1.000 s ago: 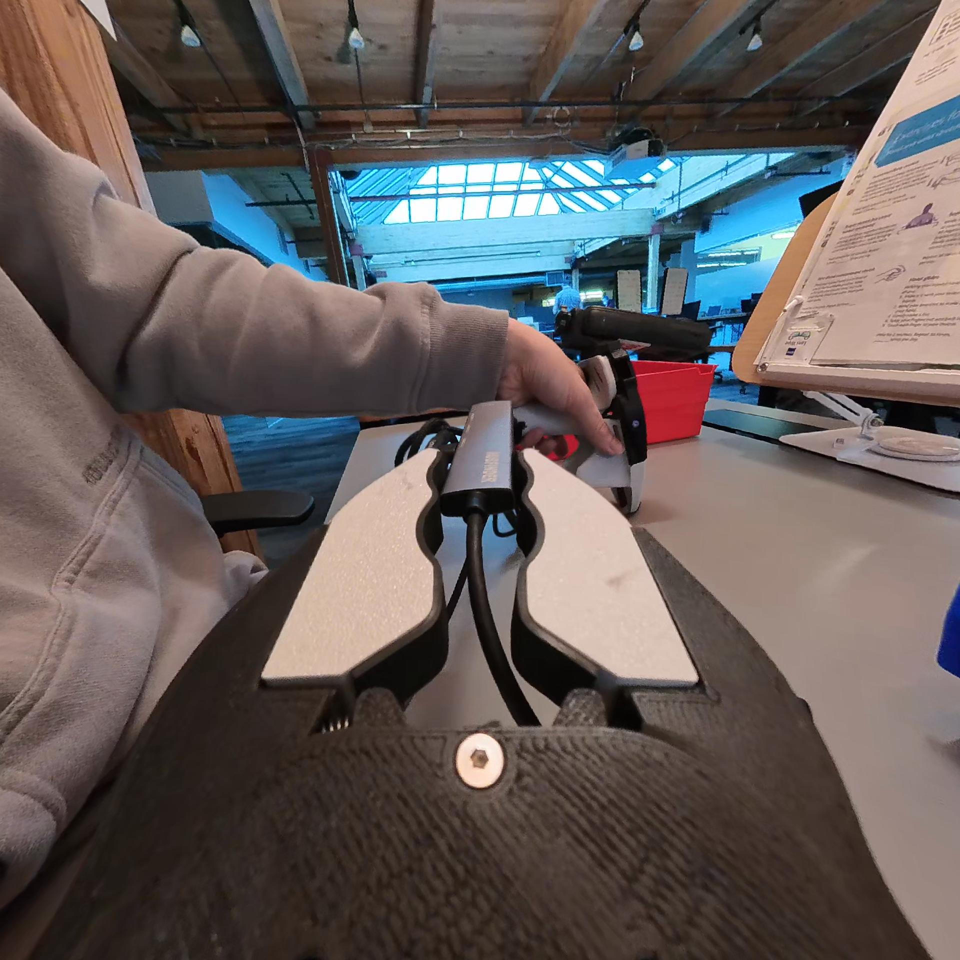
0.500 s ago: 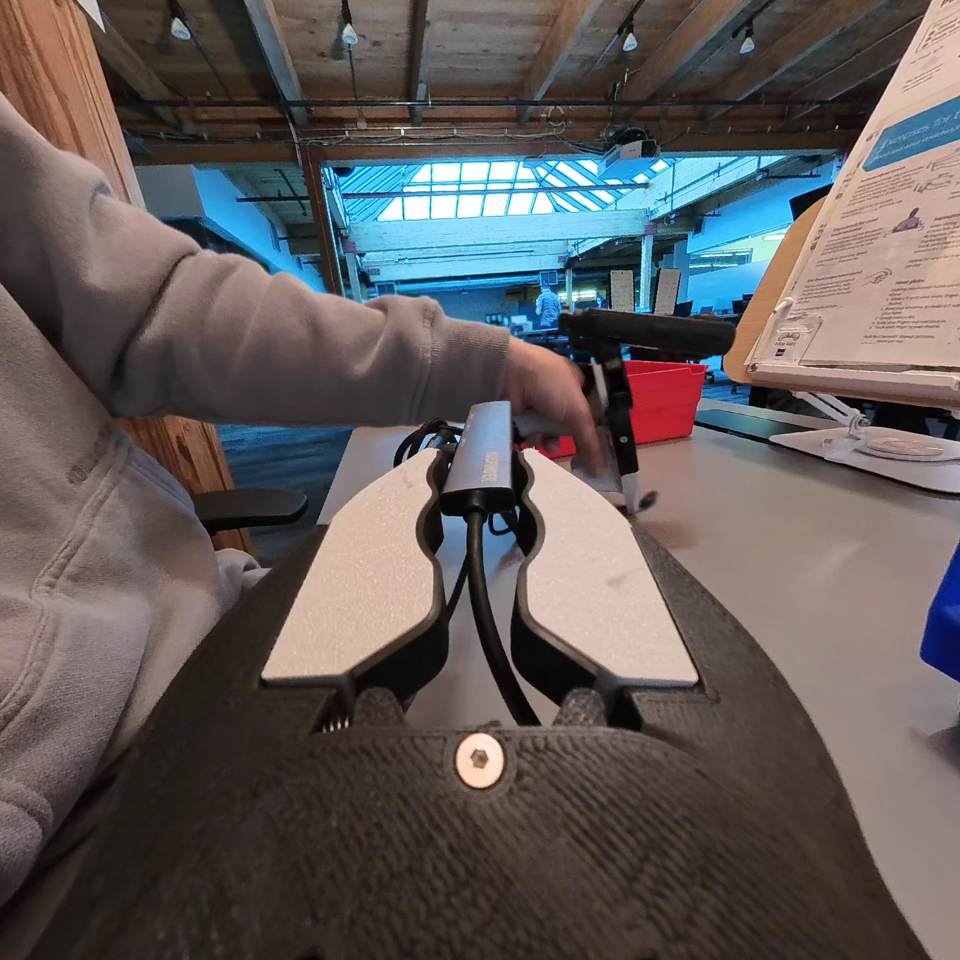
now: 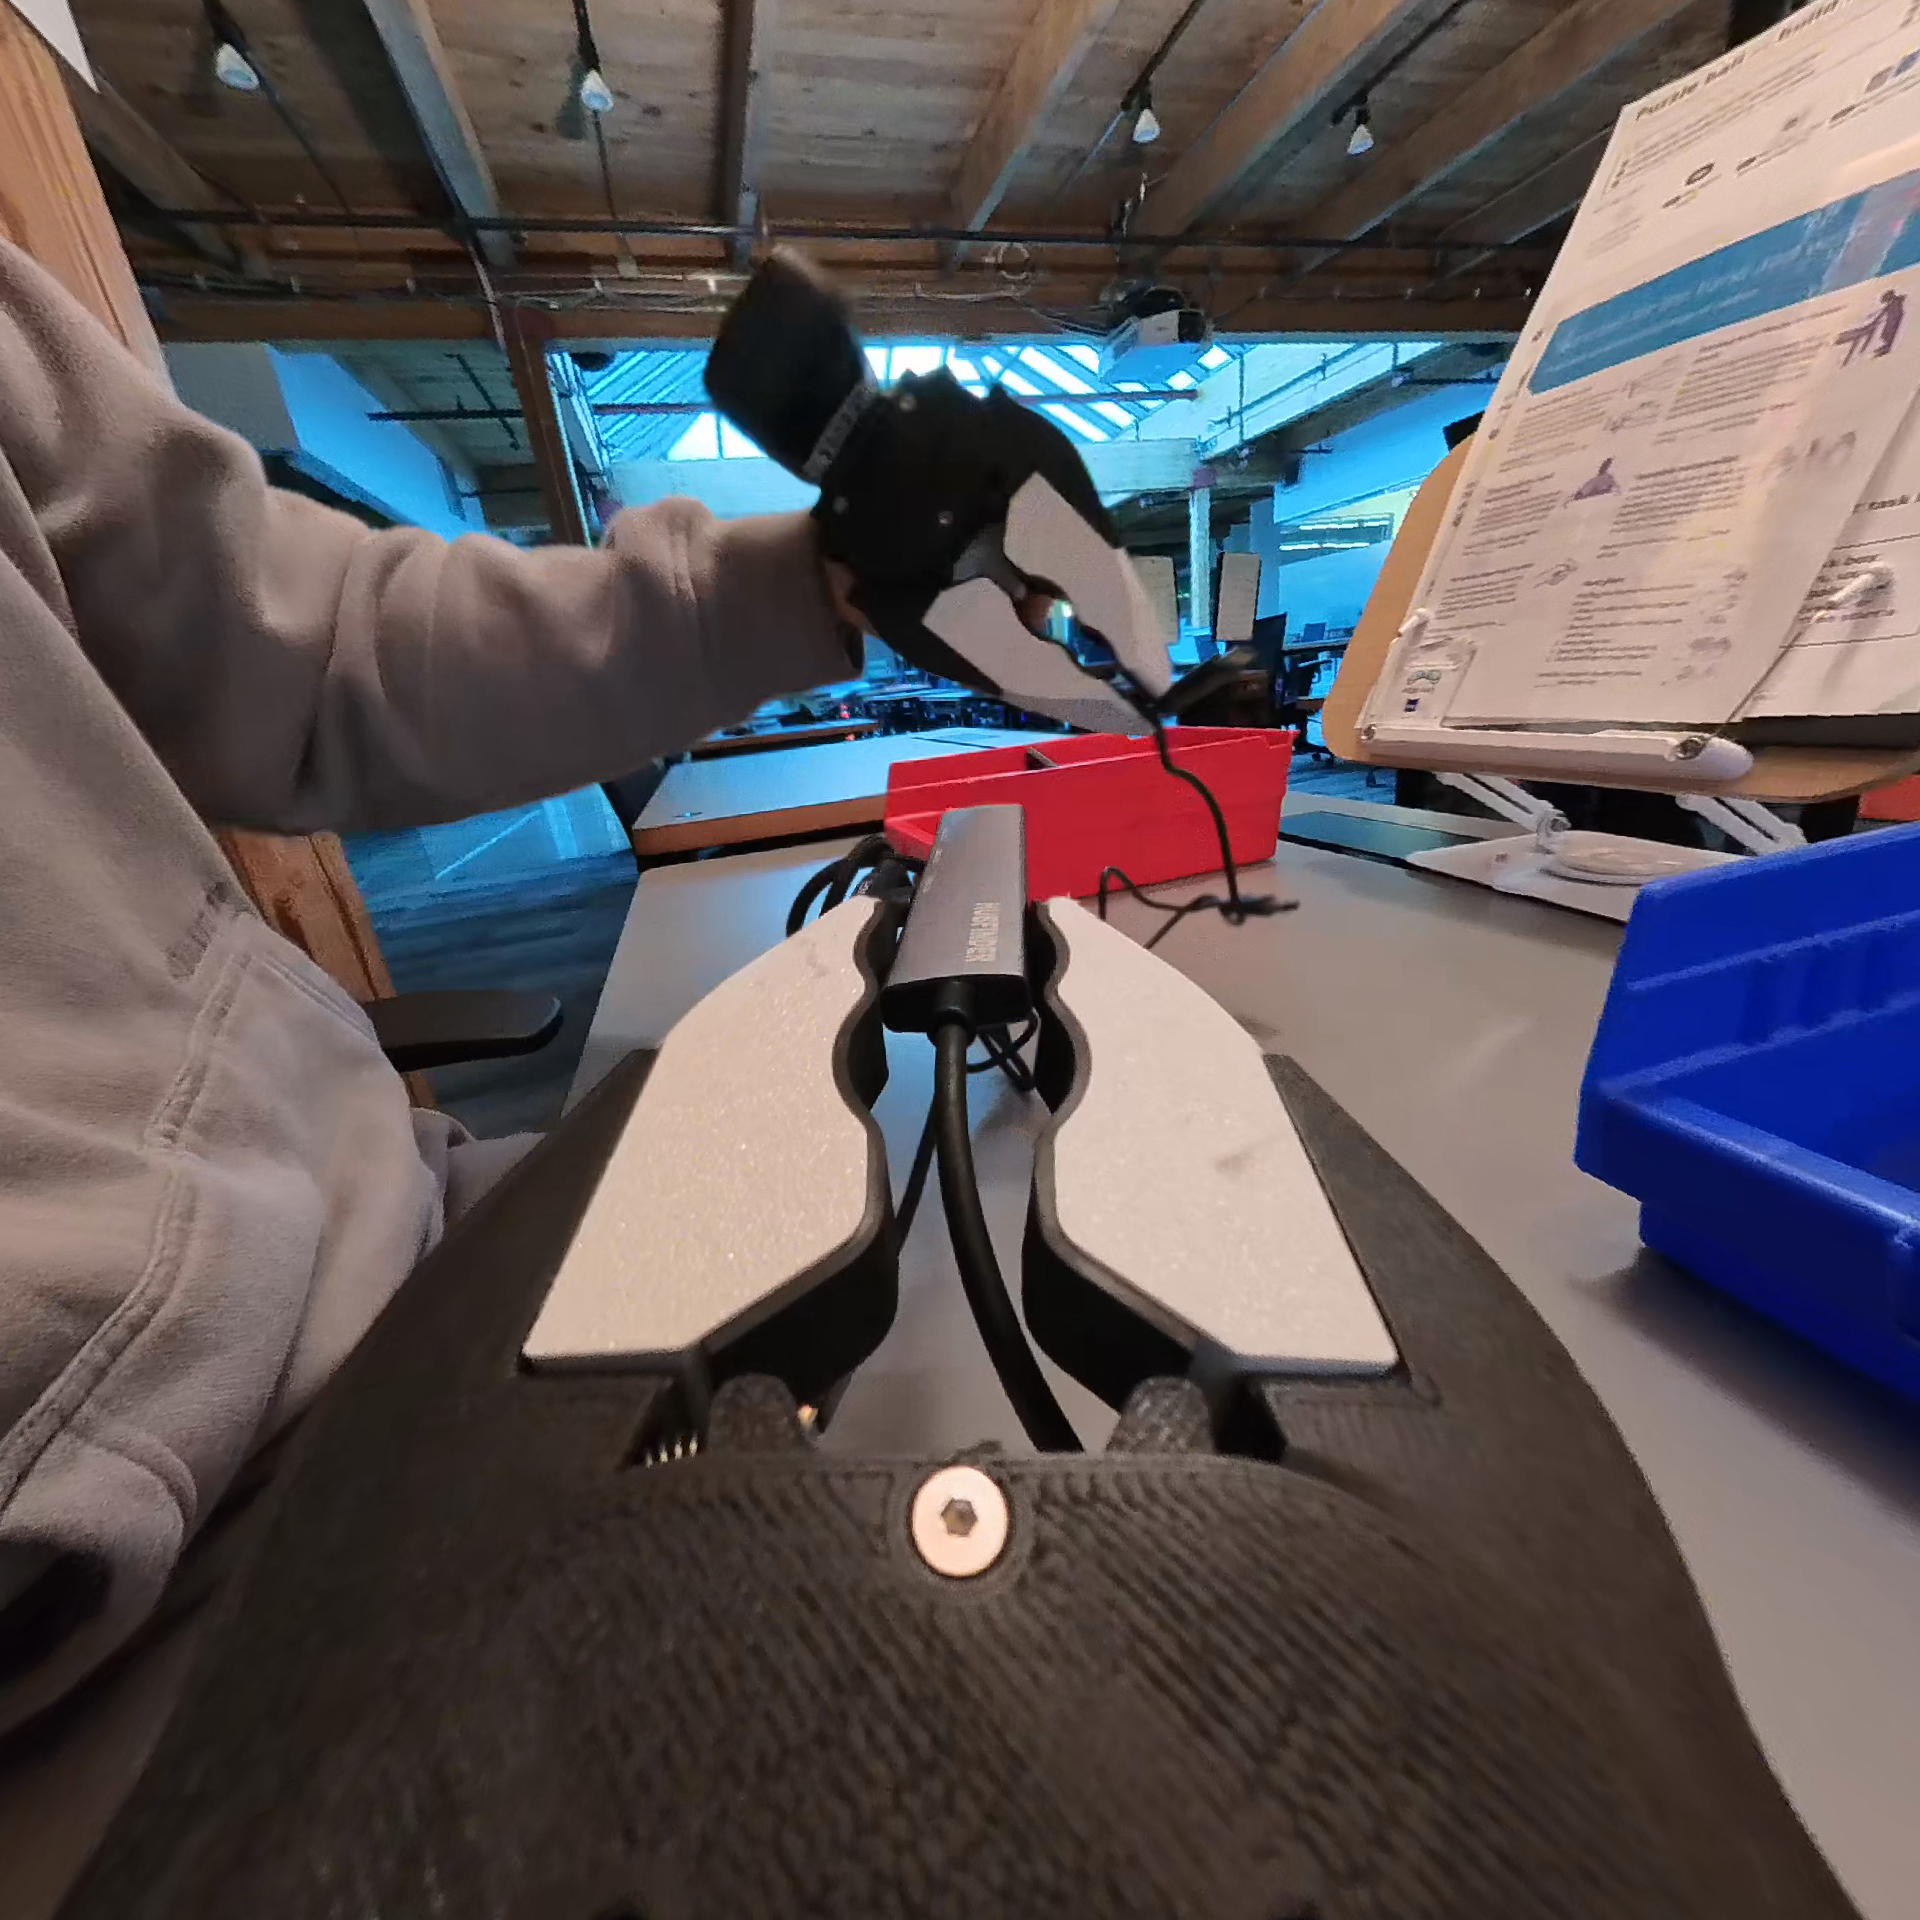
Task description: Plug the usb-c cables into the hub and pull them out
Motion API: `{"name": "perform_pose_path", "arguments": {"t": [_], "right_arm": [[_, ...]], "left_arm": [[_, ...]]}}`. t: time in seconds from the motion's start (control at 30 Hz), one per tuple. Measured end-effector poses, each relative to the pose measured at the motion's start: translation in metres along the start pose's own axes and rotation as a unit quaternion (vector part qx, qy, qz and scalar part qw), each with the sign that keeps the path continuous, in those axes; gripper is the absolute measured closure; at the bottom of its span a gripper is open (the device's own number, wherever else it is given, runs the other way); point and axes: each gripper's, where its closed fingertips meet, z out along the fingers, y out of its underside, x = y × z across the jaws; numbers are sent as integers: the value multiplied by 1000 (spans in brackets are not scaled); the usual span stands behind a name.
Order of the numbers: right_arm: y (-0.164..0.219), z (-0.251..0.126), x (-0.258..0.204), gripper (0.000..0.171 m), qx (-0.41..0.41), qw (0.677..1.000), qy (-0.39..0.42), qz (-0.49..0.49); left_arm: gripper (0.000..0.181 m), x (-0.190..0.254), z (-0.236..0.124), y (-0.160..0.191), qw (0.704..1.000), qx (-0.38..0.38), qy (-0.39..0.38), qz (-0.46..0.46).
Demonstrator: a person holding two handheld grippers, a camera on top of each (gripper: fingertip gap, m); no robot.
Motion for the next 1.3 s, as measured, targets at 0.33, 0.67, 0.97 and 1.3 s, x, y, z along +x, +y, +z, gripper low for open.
{"name": "perform_pose_path", "arguments": {"t": [0.33,0.67,0.97,1.3], "right_arm": [[11,3,0,147,-52,999,9,-16],[15,3,-5,147,-68,998,-5,-7],[16,4,-7,146,-74,997,-11,-7],[19,5,-7,147,-82,997,-11,-8]], "left_arm": [[179,139,20,97,970,-125,206,-7],[159,144,15,67,901,-3,280,-332],[162,148,23,67,896,1,300,-327],[171,149,23,67,852,-16,359,-381]]}}
